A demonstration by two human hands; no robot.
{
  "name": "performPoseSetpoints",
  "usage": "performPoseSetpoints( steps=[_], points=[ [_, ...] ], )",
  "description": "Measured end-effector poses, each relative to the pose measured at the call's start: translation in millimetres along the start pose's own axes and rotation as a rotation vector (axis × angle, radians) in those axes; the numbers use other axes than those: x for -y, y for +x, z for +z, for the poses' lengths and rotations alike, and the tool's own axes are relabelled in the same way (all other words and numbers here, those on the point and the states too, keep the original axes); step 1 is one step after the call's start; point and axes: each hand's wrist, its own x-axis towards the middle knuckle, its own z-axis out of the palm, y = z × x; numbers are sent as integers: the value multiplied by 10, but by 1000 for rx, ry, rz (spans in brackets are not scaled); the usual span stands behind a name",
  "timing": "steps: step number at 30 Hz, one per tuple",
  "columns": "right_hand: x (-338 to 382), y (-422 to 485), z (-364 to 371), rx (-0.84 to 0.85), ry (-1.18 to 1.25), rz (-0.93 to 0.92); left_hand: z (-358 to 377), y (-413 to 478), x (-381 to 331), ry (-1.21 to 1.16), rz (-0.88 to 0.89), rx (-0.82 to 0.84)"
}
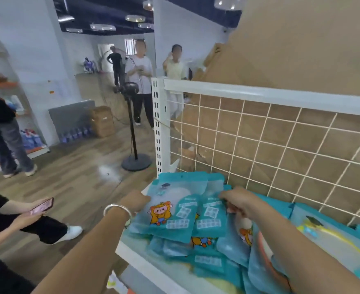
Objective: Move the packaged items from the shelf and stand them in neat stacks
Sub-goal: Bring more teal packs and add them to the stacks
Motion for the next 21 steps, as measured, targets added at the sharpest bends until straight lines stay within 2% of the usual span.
performPoseSetpoints(
  steps=[5,9,13,17,19,21],
  points=[
    [56,62,65,28,-26,31,-19,228,62,35,-37,40],
    [41,131,131,37,2,34,-42,258,47,103,-29,150],
    [25,157,114,52,76,52,-67,310,44,-36,-57,263],
    [7,139,175,2,197,64,5,263,-48,-120,-2,352],
    [16,93,203,-19,226,50,41,293,-72,-76,16,374],
    [15,38,198,-52,253,33,20,334,-34,-132,-16,407]
  ],
)
